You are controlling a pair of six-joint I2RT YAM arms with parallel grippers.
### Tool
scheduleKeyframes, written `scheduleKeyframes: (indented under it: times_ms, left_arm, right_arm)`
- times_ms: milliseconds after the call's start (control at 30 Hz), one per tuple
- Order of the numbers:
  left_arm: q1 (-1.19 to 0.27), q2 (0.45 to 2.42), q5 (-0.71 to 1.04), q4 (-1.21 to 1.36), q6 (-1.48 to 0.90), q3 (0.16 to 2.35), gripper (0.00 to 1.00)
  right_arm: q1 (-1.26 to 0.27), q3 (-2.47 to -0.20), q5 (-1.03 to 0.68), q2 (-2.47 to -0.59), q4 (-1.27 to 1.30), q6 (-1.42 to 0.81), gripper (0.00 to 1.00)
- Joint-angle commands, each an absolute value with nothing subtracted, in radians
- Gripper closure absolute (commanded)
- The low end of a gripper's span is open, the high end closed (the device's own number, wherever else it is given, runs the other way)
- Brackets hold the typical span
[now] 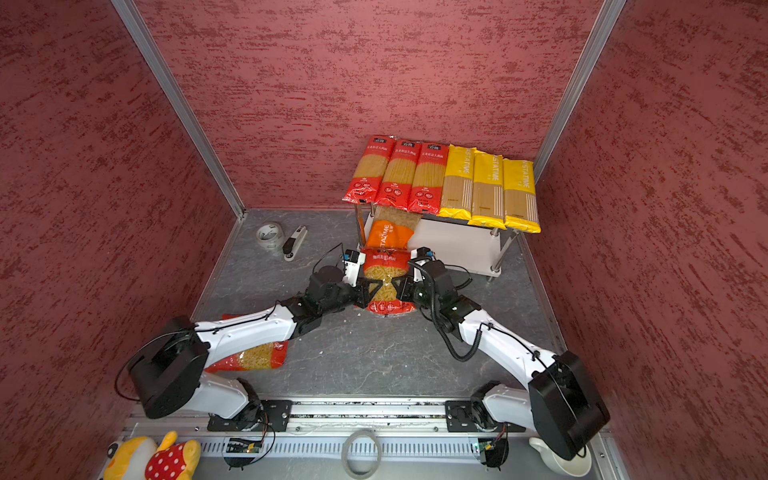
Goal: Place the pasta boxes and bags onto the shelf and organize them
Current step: 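Carry the red fusilli bag with both grippers onto the lower shelf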
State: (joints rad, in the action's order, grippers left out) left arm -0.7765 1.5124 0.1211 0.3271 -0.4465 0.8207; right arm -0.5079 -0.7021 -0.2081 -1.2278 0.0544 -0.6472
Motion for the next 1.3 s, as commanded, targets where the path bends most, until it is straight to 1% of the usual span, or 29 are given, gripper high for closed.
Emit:
scheduleKeyframes:
  times_ms: [0,167,300,567,767,900,1000,1167,1200,1267]
  left_arm:
    - [-0.782,1.596,0.148,0.464,-0.393,0.953,0.77]
    - [-0.786,1.784,0.146,0.513,-0.379,1.134,0.77]
    - [-0.788,1.903,0.141,0.504,-0.353,1.273,0.77]
    - [-0.77,2.089,0.091,0.38,-0.285,1.528,0.75]
    - [-0.745,2.184,0.082,0.335,-0.264,1.635,0.75]
    - [-0.727,2.236,0.076,0.306,-0.266,1.688,0.74]
    - [-0.721,2.266,0.086,0.281,-0.265,1.718,0.71]
    - [-0.716,2.242,0.104,0.25,-0.254,1.696,0.54]
    - [-0.713,2.231,0.104,0.245,-0.252,1.684,0.52]
    - [-0.708,2.206,0.112,0.238,-0.251,1.662,0.48]
  right_arm:
    - [-0.421,-0.745,-0.149,-1.195,0.104,-0.577,1.0]
    - [-0.292,-0.754,-0.119,-1.212,0.163,-0.526,1.0]
    - [-0.236,-0.749,-0.075,-1.255,0.263,-0.501,1.0]
    - [-0.188,-0.809,-0.029,-1.422,0.431,-0.492,1.0]
    - [-0.172,-0.866,-0.022,-1.572,0.528,-0.54,1.0]
    - [-0.17,-0.918,-0.019,-1.65,0.546,-0.538,1.0]
    - [-0.165,-0.955,-0.009,-1.699,0.542,-0.515,1.0]
    - [-0.137,-0.959,-0.016,-1.742,0.508,-0.501,1.0]
    - [-0.13,-0.952,-0.017,-1.743,0.512,-0.5,0.98]
    - [-0.119,-0.946,-0.017,-1.743,0.503,-0.493,0.89]
